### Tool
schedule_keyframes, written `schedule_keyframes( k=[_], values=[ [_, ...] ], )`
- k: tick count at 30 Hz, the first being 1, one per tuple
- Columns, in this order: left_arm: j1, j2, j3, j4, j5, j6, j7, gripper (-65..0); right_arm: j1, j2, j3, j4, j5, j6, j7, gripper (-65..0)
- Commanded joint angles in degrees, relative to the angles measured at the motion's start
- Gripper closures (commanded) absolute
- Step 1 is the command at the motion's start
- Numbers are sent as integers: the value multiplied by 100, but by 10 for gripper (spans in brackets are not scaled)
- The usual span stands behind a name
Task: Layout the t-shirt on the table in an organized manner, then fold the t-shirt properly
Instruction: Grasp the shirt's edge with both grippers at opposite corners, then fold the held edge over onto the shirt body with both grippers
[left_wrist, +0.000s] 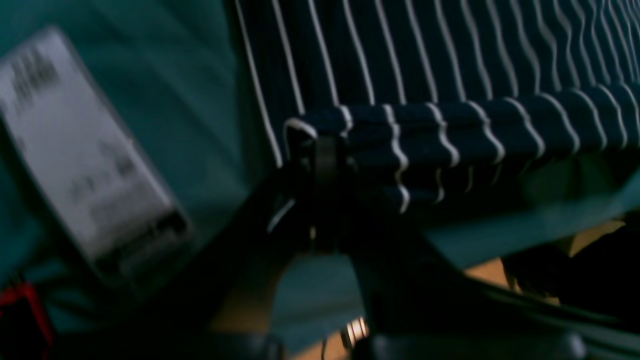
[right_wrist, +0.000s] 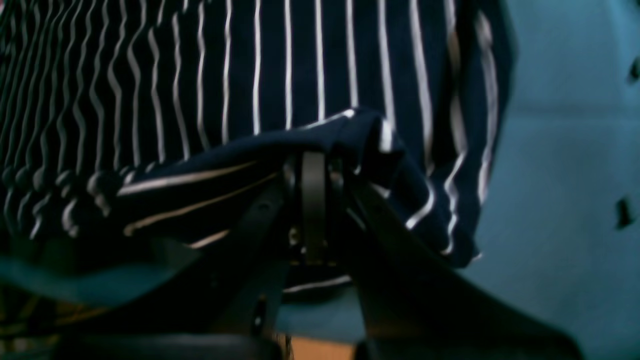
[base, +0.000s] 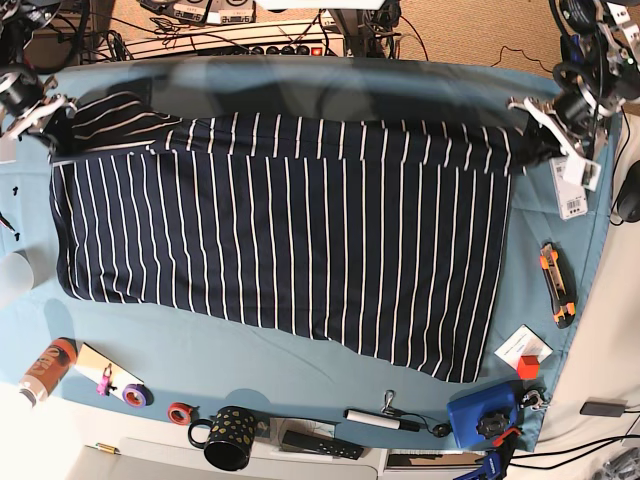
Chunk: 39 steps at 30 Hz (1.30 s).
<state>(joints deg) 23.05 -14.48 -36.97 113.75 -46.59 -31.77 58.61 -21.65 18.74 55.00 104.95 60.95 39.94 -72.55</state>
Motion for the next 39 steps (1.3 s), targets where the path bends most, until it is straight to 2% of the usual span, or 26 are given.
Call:
schedule_keyframes(
  k=[1,6,9,14,18,20,22,26,33,37,39],
  values=[
    [-81,-79,-33,90,-94,-20,-131,0,39,125,55,61,-9,6,254,0],
    [-422,-76,-28,24,-92,-52,-129,0,363,131,44,-361,-476,6,809,0],
    [-562,-76,-26,-142,-94,-269,-223,0,662,225,44,-946,-553,6,885,0],
    [-717,-79,-26,-435,-90,-284,-409,0,1296,656,20,-1875,-557,6,953,0],
    [-922,-94,173,-671,-37,-284,-428,0,1720,1038,-297,-2339,-763,6,962,0],
    [-1062,-138,474,-748,221,-282,-498,0,1908,1180,-575,-2490,-883,6,992,0],
    [-1222,-173,763,-782,752,-267,-817,0,2070,1224,-835,-2516,-1029,6,1130,0],
    [-1545,-170,1088,-782,1545,-17,-1274,0,2315,1224,-1305,-2516,-1591,6,1569,0],
    [-1845,-173,1502,-879,2037,-20,-1471,0,2468,1222,-2236,-2516,-2527,6,2339,0],
    [-1849,-173,1864,-1287,2629,-15,-2046,0,2470,1222,-2546,-2518,-2999,6,2811,0],
    [-1847,-173,1947,-1482,2872,175,-2457,0,2468,1220,-2614,-2518,-3176,6,2953,0]
  ],
)
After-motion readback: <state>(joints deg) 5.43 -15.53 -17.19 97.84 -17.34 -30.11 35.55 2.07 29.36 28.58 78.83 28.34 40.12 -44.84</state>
